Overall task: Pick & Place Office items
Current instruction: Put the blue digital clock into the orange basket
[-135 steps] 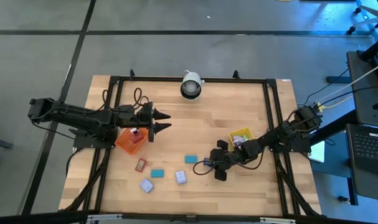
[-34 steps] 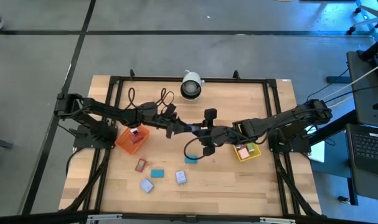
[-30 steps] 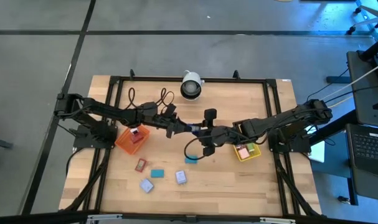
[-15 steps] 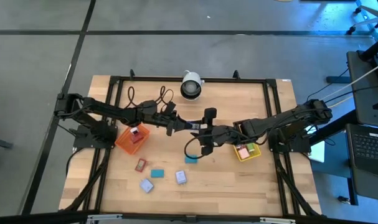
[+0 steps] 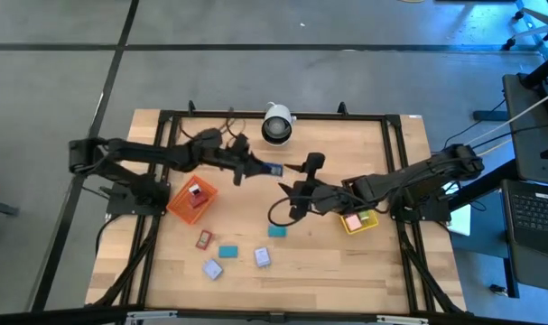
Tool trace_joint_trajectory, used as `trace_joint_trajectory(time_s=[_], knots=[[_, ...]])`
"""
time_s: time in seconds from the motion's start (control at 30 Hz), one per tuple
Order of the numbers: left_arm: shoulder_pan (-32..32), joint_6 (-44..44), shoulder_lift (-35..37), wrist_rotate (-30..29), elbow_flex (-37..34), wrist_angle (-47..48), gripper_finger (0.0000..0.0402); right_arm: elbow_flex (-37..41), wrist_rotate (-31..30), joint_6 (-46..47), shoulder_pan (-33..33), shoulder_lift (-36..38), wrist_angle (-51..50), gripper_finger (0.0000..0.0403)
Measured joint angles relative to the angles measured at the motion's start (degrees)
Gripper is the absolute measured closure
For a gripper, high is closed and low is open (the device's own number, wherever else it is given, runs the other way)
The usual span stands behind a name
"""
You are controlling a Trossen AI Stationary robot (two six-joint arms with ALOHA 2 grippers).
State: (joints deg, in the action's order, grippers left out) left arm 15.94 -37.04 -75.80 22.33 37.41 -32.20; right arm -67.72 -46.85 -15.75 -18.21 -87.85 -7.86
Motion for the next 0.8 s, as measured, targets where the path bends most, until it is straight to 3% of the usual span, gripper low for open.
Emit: trace_joint_trajectory(time_s=[0.17,0.37,0.53,0.8], knots=[[3.1,9.4,12.2,-2.2,0.0,9.7,0.0333,0.0,6.6,6.8,0.0,2.5,0.2,0.0146],[0.9,18.6,28.3,-16.3,0.0,34.1,0.0334,0.0,11.8,19.2,0.6,4.1,0.1,0.0147],[-6.0,19.0,37.1,-29.2,-0.4,48.1,0.0334,0.0,8.3,24.2,0.6,4.3,1.3,0.0152],[-16.7,8.1,43.4,-43.0,-8.8,57.0,0.0334,0.0,6.8,23.8,0.6,4.3,8.3,0.0171]])
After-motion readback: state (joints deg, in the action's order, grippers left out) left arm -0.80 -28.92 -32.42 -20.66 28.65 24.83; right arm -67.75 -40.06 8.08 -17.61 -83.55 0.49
